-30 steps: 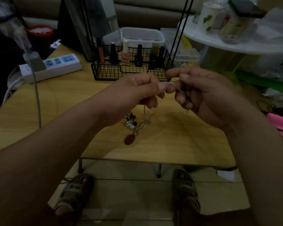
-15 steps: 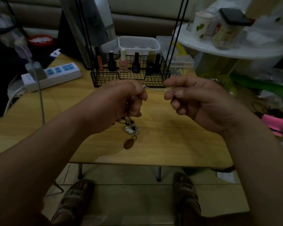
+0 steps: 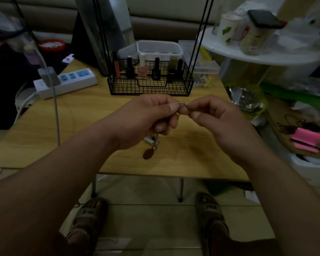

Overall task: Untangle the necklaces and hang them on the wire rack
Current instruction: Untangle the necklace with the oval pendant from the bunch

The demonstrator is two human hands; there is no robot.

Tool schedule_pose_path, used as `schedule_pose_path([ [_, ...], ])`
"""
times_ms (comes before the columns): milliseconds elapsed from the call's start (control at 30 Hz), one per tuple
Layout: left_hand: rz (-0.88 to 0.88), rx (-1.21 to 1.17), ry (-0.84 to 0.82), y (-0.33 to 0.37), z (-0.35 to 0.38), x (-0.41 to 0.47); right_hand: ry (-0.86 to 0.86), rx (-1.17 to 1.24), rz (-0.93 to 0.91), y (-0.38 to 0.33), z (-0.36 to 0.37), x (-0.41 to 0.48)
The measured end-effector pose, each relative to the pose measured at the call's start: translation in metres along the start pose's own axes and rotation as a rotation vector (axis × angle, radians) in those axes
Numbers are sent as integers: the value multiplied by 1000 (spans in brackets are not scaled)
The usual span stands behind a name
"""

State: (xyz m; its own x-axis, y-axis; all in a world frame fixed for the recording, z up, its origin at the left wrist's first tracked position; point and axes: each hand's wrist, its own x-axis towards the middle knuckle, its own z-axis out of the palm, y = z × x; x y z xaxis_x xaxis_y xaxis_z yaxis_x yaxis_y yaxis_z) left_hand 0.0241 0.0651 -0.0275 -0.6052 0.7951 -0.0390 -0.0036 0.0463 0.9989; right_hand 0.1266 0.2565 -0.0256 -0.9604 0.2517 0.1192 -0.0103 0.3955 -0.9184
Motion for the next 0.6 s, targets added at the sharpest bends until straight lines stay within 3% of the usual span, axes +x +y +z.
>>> schedule_pose_path([
  [100, 20, 61, 1, 0, 1, 1, -32, 94, -70, -4, 3, -2],
  [433, 3, 144, -4, 1, -7, 0, -39, 25, -71, -1, 13, 11],
  [600, -106, 196, 20, 1, -13, -1, 3, 400, 91, -7, 13, 17],
])
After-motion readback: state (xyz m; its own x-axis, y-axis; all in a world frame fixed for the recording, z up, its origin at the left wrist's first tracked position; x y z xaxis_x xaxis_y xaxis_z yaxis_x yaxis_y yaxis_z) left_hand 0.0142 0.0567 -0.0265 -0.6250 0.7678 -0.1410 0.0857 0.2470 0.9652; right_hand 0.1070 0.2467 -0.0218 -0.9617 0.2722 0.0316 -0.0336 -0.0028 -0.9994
